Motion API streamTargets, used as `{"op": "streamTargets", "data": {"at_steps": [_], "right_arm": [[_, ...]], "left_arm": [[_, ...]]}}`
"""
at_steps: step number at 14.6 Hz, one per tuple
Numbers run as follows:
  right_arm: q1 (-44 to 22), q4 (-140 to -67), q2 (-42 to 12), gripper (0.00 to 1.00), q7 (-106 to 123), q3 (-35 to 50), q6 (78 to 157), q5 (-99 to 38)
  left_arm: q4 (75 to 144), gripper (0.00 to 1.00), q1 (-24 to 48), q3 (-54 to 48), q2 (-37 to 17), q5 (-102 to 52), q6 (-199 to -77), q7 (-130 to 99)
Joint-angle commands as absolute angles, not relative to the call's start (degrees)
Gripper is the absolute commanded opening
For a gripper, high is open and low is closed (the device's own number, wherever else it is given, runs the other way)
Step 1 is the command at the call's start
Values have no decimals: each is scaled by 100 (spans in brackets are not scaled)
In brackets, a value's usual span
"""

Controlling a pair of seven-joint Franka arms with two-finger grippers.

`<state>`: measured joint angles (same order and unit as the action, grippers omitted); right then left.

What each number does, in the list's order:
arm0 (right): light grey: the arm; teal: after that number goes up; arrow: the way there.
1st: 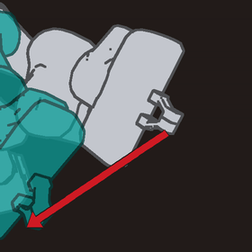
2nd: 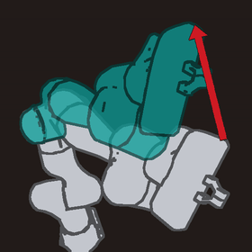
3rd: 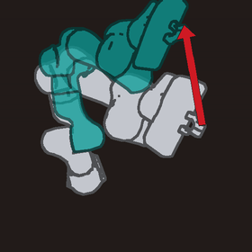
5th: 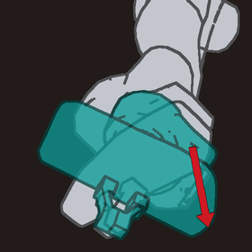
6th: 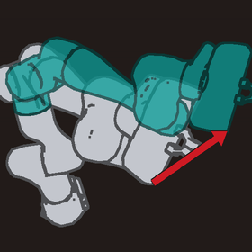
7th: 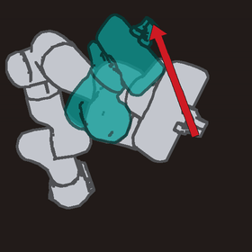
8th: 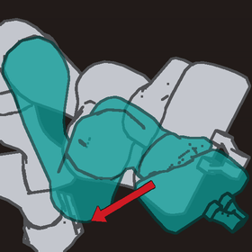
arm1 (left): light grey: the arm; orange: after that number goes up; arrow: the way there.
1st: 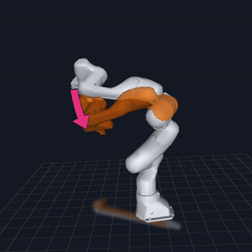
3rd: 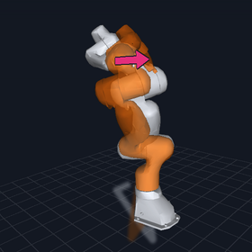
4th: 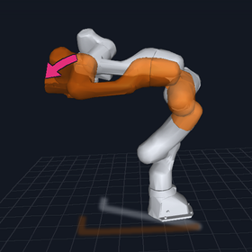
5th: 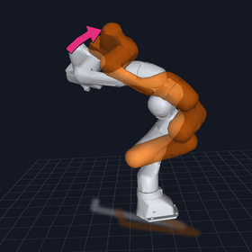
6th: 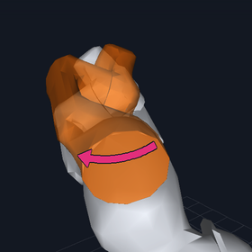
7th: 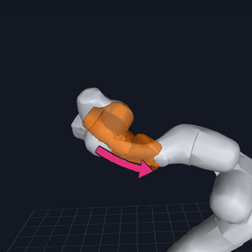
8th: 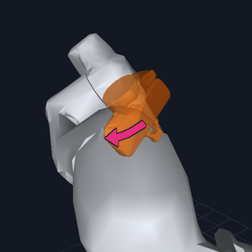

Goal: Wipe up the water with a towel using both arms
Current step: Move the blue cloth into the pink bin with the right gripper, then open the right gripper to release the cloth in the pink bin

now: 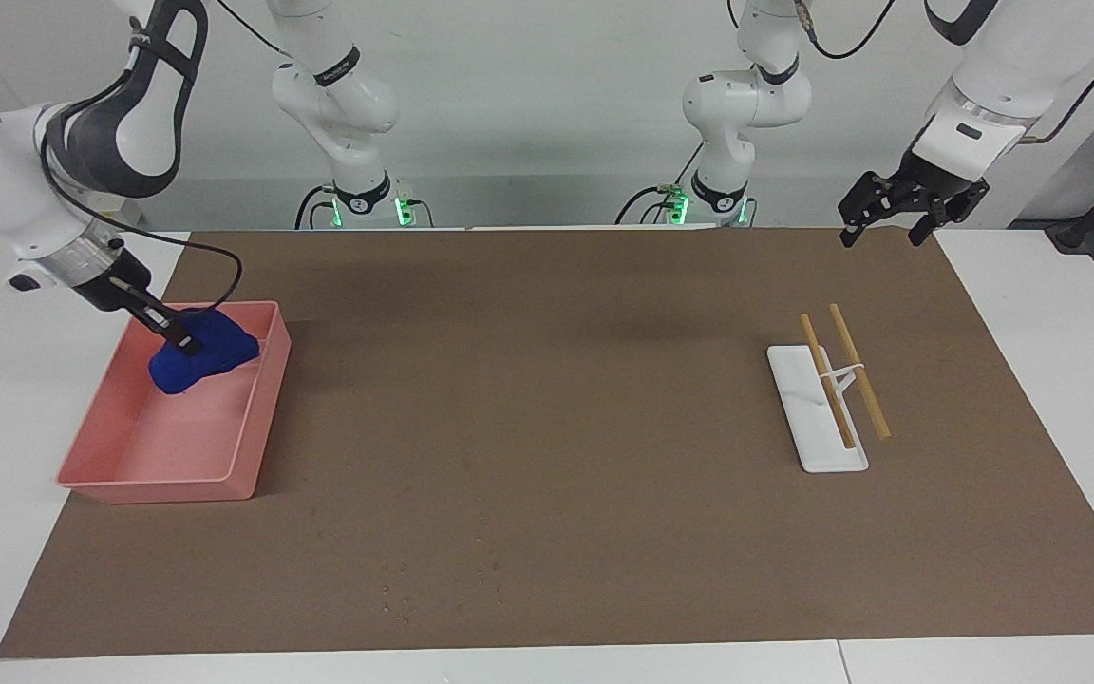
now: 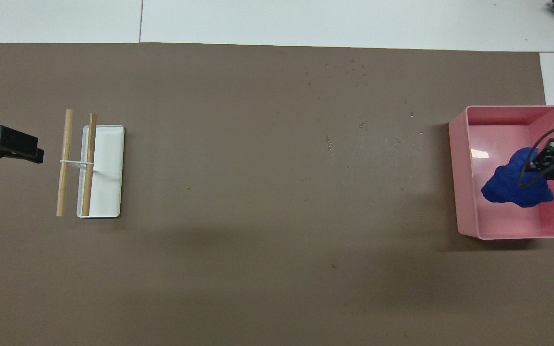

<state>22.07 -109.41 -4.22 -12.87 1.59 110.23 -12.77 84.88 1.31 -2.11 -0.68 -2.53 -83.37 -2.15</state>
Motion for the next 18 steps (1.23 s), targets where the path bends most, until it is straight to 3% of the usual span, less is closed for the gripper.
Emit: {"op": "streamTargets", "data": {"at_steps": [1,3,6,9,10,12,13,18], "right_arm": [[2504,-11283,-457,0,-801,246,11171,-1090],[2601,-11661,-413,0,-765,255,11241,-784],[2672,-12180,-422,0,-572,255,11951,-388],[2646,-12287,-413,0,-431,264,11805,-211],[2628,-12287,-404,20,-431,264,11734,-211],[2628,-12261,-396,86,-431,264,11576,-211],[2619,-12243,-404,100,-431,264,11549,-211],[2427,-11884,-387,100,-483,334,11497,-211]], "left_arm": [[8789,100,202,-149,158,-264,-8394,-308],[8780,100,211,-149,158,-264,-8420,-316],[8772,100,211,-149,149,-255,-8481,-386],[8763,100,202,-141,149,-255,-8481,-449],[8763,100,202,-149,149,-255,-8534,-413],[8772,100,220,-149,141,-255,-8604,-404],[8763,100,255,-149,132,-237,-8648,-404],[8745,100,343,-149,114,-193,-8692,-387]]}}
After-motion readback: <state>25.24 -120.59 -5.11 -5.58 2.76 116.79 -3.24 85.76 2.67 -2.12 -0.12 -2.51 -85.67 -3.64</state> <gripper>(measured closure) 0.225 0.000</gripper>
